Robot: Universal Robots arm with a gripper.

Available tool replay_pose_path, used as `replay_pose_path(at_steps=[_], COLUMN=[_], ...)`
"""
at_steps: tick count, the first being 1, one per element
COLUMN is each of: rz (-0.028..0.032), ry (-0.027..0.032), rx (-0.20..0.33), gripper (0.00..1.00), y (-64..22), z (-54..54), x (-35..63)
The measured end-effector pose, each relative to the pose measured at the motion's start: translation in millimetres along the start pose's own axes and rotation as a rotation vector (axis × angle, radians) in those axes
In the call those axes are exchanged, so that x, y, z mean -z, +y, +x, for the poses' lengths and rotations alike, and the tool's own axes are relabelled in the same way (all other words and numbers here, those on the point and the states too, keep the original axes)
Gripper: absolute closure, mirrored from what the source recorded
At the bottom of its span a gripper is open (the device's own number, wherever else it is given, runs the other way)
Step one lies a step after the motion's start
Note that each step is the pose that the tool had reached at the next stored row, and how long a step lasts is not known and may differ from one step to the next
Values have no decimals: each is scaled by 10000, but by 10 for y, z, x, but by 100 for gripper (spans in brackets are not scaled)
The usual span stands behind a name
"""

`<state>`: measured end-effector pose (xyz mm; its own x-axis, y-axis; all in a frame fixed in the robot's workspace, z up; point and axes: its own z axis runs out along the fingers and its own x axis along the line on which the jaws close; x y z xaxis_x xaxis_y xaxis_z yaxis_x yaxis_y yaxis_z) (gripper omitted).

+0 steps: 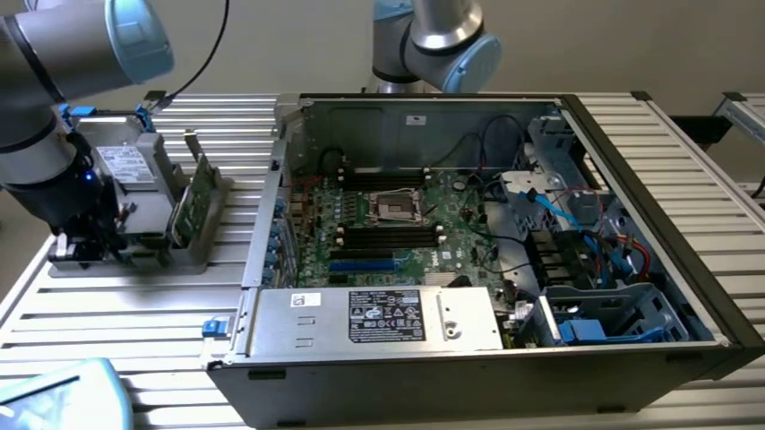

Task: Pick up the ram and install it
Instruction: 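Pick up the ram and move it above insertion slot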

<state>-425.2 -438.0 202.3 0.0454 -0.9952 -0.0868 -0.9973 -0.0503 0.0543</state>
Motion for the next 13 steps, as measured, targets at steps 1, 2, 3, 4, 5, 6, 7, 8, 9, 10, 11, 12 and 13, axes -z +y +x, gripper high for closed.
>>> replay_pose_path(at_steps=[1,2,3,4,5,6,7,8,9,10,11,12,13], rz=[1,2,2,5,6,7,10,10,9,8,5,-6,-19], ry=[-35,-57,-70,-96,-122,-146,-167,-183,-187,-189,-192,-192,-194], rx=[1,3,3,5,7,8,10,10,9,9,10,10,8], gripper=[73,73,73,73,73,73,73,73,73,73,73,73,73], y=[0,0,-1,-1,-1,-1,-2,-2,-2,-3,-9,-19,-31], z=[1,1,5,14,24,37,44,45,45,45,47,47,48], x=[-13,-17,-18,-23,-35,-51,-65,-68,-69,-69,-69,-68,-68])
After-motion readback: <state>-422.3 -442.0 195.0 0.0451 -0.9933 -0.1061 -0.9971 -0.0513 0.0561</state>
